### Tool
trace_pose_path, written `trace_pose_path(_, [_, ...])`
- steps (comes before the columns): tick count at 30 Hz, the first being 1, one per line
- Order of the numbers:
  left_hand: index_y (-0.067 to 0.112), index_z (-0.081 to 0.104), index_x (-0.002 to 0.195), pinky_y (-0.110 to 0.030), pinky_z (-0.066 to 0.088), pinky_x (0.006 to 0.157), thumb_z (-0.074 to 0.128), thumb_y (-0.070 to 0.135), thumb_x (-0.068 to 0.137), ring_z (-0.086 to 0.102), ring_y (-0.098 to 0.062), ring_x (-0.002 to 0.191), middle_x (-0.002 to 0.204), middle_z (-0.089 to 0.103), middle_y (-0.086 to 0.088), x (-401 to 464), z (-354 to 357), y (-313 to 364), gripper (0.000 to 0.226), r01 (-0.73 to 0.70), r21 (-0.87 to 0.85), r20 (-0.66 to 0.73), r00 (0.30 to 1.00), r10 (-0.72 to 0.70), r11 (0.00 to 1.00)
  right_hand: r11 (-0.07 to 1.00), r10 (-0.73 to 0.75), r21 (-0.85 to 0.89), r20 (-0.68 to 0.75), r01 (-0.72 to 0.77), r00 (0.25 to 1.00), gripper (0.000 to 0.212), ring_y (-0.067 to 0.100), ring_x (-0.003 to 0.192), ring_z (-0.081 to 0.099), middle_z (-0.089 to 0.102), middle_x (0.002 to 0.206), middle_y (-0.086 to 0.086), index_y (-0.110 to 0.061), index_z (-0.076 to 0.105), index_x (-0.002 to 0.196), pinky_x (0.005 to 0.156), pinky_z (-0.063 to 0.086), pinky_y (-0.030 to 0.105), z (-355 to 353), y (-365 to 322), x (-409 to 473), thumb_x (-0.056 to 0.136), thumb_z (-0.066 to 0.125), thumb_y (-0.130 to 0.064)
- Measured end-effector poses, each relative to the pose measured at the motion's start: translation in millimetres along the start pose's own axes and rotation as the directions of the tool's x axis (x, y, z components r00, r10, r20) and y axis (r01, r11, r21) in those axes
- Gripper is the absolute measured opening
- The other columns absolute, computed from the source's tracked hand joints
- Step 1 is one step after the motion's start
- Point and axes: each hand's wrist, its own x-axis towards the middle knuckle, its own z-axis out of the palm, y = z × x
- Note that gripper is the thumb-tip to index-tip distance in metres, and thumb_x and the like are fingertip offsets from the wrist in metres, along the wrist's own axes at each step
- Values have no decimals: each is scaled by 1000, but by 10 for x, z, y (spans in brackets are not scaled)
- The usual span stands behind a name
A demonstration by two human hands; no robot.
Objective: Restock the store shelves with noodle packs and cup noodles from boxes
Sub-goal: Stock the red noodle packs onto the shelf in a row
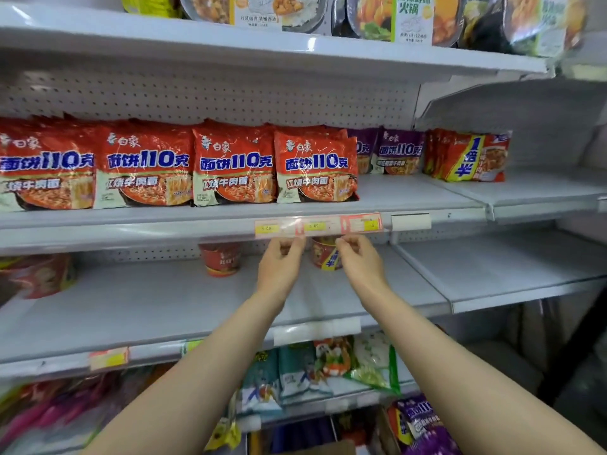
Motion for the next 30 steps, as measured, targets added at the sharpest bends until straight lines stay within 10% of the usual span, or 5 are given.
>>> trace_pose_path(9, [31, 58, 94, -49, 51, 100, 57, 57, 94, 63, -20, 106, 104, 63, 8, -455, -2, -753, 26, 256, 51, -23, 967, -256, 965, 973, 208, -130, 126, -192, 970, 17, 18, 103, 56, 62, 111, -1, -21, 60, 110, 89, 42, 31, 123, 784, -329, 101, 54, -34])
trace_pose_path(17, [22, 61, 99, -41, 51, 94, 56, 52, 97, 62, -19, 99, 100, 66, 3, -1022, 177, -1327, 30, 476, 81, -109, 877, -467, 876, 929, 338, -249, 266, -274, 903, 22, 14, 93, 57, 62, 104, -4, -20, 64, 113, 72, 39, 28, -43, 1460, -662, 102, 51, -34])
trace_pose_path(27, [29, 54, 91, -43, 48, 96, 57, 53, 96, 63, -28, 108, 93, 60, 3, -1842, 412, -2189, 25, 745, 96, -153, 667, -729, 660, 784, 596, -426, 313, -451, 739, 21, 22, 97, 61, 65, 100, -2, -21, 62, 102, 79, 43, 31, -184, 2704, -1088, 101, 53, -40])
trace_pose_path(30, [18, 57, 117, -25, 37, 84, 51, 50, 100, 57, -30, 116, 108, 60, 0, -1975, 408, -2414, 36, 800, 159, -167, 599, -783, 579, 735, 655, -488, 332, -471, 678, 21, 16, 97, 52, 56, 99, -4, -20, 61, 111, 74, 29, 25, -115, 3057, -1201, 104, 50, -36])
